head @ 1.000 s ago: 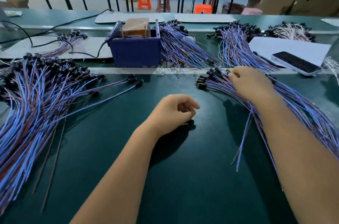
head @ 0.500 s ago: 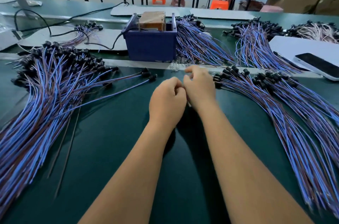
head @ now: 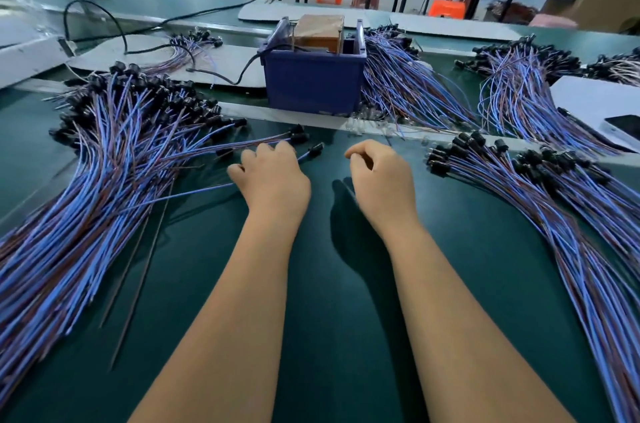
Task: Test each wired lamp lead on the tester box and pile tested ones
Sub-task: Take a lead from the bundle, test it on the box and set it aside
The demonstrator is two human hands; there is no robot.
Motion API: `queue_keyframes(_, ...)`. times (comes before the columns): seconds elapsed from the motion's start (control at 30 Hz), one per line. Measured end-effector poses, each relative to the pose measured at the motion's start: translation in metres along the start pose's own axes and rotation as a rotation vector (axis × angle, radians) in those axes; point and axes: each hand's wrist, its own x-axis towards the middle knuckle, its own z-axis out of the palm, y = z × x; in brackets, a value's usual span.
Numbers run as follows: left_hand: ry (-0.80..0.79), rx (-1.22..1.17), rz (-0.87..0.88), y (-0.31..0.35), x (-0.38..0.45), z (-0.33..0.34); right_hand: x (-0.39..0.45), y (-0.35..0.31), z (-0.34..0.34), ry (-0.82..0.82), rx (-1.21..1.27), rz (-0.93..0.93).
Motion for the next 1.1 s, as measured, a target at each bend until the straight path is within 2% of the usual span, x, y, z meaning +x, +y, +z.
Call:
queue_keyframes(0.07, 0.016, -0.011, 0.014, 0.0, 0.0, 0.001, -0.003, 0.0, -0.001, 0.015, 0.033, -0.009)
queue_keyframes(0.13, 0.151, -0.119, 0.039, -0.001, -0.002, -0.002, -0.003, -0.002, -0.002, 0.035, 0.12, 0.035)
queue_keyframes(0.23, 0.419, -0.537, 0.147, 0.001, -0.004, -0.01, -0.003, -0.009, -0.004, -0.06, 0.5, 0.214)
queue_keyframes(0.3, 0.404, -0.847, 0.258, 0.007, -0.008, -0.018, -0.002, -0.014, -0.006, -0.175, 0.734, 0.288)
queue_keyframes(0.43, 0.154, -1.082, 0.377, 0.024, -0.022, -0.03, 0.005, -0.015, -0.01, -0.411, 1.131, 0.444)
queue_keyframes(0.53, -0.255, -1.358, 0.364, 0.034, -0.035, -0.036, 0.004, -0.011, -0.016, -0.538, 1.277, 0.439)
queue_keyframes(0.6, -0.459, -1.47, 0.377, 0.036, -0.037, -0.037, 0.003, -0.01, -0.018, -0.488, 1.284, 0.412)
queue_keyframes(0.73, -0.659, -1.427, 0.468, 0.026, -0.031, -0.036, 0.005, -0.008, -0.016, -0.244, 1.237, 0.474)
queue_keyframes(0.83, -0.811, -1.336, 0.379, 0.015, -0.027, -0.033, 0.006, -0.006, -0.015, -0.213, 1.209, 0.441)
queue_keyframes(0.87, -0.798, -1.274, 0.323, 0.013, -0.025, -0.031, 0.005, -0.007, -0.015, -0.232, 1.185, 0.419)
queue_keyframes(0.93, -0.671, -1.201, 0.174, 0.01, -0.019, -0.026, 0.004, -0.008, -0.014, -0.256, 1.154, 0.387)
queue_keyframes(1.03, -0.418, -1.251, -0.045, 0.009, -0.011, -0.019, 0.004, -0.008, -0.014, -0.256, 1.118, 0.333)
queue_keyframes(1.1, -0.339, -1.295, -0.12, 0.009, -0.008, -0.017, 0.002, -0.009, -0.016, -0.297, 1.104, 0.302)
